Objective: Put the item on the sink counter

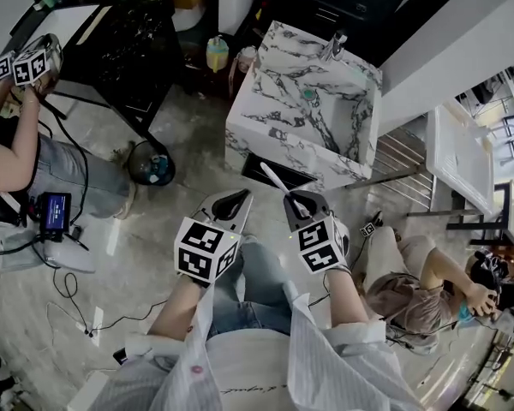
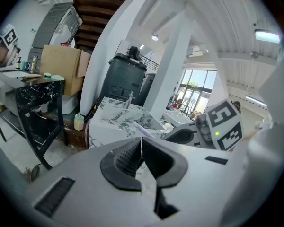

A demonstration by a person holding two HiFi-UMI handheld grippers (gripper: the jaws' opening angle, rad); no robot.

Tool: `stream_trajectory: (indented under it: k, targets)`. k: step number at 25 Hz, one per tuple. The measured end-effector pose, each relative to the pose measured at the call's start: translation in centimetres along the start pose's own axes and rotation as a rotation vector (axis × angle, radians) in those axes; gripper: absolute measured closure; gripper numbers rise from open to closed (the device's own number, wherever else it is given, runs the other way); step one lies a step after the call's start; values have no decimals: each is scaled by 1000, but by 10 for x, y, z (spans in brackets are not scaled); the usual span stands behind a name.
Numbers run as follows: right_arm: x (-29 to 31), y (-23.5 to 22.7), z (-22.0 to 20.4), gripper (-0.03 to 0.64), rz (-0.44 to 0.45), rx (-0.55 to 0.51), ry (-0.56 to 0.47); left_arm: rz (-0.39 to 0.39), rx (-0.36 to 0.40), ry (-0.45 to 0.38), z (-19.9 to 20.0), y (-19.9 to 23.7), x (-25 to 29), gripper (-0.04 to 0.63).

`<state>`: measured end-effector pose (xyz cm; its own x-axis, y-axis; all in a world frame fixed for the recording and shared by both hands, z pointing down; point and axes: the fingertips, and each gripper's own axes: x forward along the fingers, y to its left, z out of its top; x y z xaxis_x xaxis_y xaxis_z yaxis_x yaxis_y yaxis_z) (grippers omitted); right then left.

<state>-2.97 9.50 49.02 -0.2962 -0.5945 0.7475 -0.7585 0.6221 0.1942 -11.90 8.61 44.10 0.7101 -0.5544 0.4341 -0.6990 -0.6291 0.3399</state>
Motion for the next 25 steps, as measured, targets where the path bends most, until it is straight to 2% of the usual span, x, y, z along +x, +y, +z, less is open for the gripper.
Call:
stream_trajectory:
  k: [6, 14, 20, 25]
  targets:
    - [5, -1, -7, 580, 40, -11, 11, 40, -46, 11, -7, 2, 8, 574]
    - [30, 3, -24, 580, 83, -52, 50, 72, -94, 45, -37, 12, 23, 574]
    - [63, 4, -47, 580, 85, -51, 64, 73, -106, 67, -71, 26, 41, 574]
    - [104, 1, -78, 580, 76, -39, 75, 68, -123, 90, -116, 41, 63, 574]
